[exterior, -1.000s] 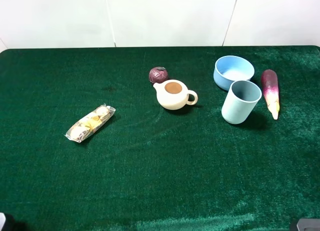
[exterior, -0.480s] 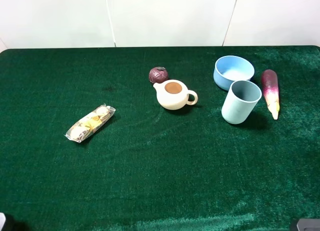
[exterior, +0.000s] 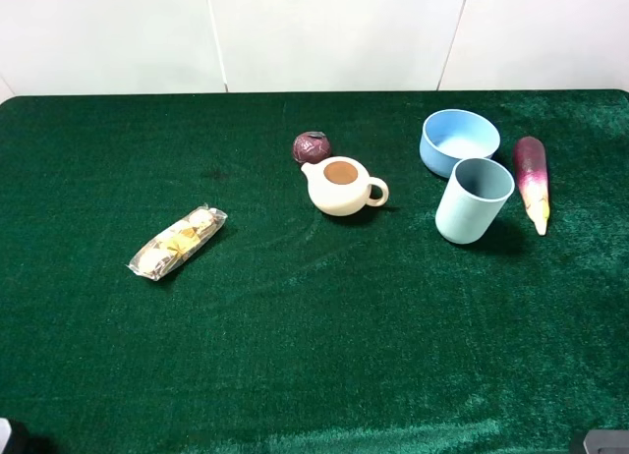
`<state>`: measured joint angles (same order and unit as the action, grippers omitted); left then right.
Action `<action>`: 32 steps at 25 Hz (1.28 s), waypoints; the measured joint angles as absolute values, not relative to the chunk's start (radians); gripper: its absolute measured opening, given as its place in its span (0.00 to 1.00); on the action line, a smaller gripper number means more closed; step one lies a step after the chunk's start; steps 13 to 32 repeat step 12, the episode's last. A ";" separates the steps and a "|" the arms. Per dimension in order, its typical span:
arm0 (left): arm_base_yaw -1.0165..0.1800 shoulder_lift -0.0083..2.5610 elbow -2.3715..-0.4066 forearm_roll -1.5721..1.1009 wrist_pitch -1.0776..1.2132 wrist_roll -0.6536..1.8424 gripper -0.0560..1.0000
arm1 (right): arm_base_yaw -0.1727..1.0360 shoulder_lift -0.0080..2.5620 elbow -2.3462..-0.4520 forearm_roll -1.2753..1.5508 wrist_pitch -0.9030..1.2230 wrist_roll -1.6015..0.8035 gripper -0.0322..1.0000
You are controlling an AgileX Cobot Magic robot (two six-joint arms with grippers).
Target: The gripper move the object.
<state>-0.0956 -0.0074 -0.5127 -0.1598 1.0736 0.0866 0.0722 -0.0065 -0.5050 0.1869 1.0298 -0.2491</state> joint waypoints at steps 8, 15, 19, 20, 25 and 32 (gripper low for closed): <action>-0.096 -0.007 -0.513 -0.160 1.074 0.087 0.95 | 0.072 -0.007 -0.505 0.187 1.030 -0.249 0.70; -0.096 -0.007 -0.513 -0.160 1.074 0.087 0.95 | 0.072 -0.007 -0.505 0.187 1.030 -0.249 0.70; -0.096 -0.007 -0.513 -0.160 1.074 0.087 0.95 | 0.072 -0.007 -0.505 0.187 1.030 -0.249 0.70; -0.096 -0.007 -0.513 -0.160 1.074 0.087 0.95 | 0.072 -0.007 -0.505 0.187 1.030 -0.249 0.70; -0.096 -0.007 -0.513 -0.160 1.074 0.087 0.95 | 0.072 -0.007 -0.505 0.187 1.030 -0.249 0.70; -0.096 -0.007 -0.513 -0.160 1.074 0.087 0.95 | 0.072 -0.007 -0.505 0.187 1.030 -0.249 0.70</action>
